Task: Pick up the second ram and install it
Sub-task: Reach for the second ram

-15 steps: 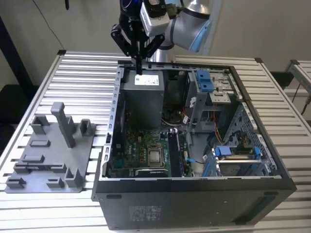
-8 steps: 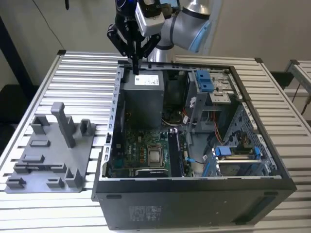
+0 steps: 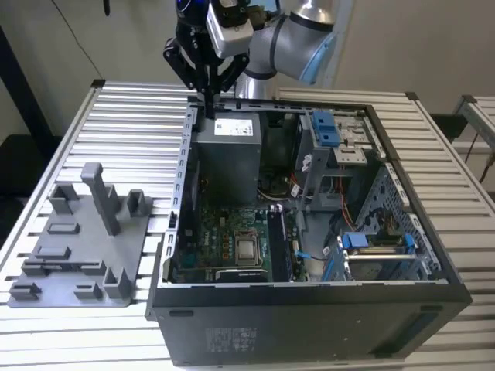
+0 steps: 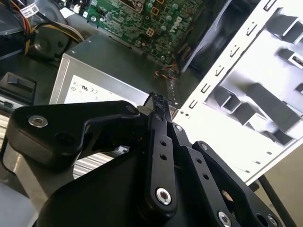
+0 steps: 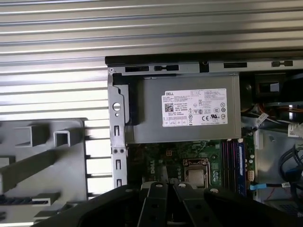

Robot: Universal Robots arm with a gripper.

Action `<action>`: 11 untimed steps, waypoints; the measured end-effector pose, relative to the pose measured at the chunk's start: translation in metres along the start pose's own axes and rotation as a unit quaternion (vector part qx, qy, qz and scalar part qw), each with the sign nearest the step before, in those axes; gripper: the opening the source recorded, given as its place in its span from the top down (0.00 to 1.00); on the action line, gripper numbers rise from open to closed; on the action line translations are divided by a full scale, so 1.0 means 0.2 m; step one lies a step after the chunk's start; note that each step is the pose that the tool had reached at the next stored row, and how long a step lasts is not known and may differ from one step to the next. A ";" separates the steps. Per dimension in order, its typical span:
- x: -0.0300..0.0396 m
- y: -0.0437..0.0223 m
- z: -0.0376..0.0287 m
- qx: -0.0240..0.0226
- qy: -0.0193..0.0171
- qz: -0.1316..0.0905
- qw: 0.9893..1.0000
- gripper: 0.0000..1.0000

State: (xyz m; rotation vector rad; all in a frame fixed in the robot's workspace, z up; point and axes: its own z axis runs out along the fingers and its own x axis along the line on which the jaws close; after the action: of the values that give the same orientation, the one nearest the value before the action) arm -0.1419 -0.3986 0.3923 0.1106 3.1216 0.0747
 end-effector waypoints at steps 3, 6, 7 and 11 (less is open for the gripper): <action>0.010 0.000 0.000 0.000 0.002 0.000 1.000 0.89; 0.022 -0.002 0.001 0.000 0.004 0.000 1.000 0.89; 0.027 -0.002 0.000 0.000 0.005 0.000 1.000 0.89; 0.056 -0.004 0.000 0.000 0.006 0.000 1.000 0.89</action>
State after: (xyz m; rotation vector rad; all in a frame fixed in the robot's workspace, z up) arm -0.1532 -0.3986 0.3922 0.1115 3.1328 0.0745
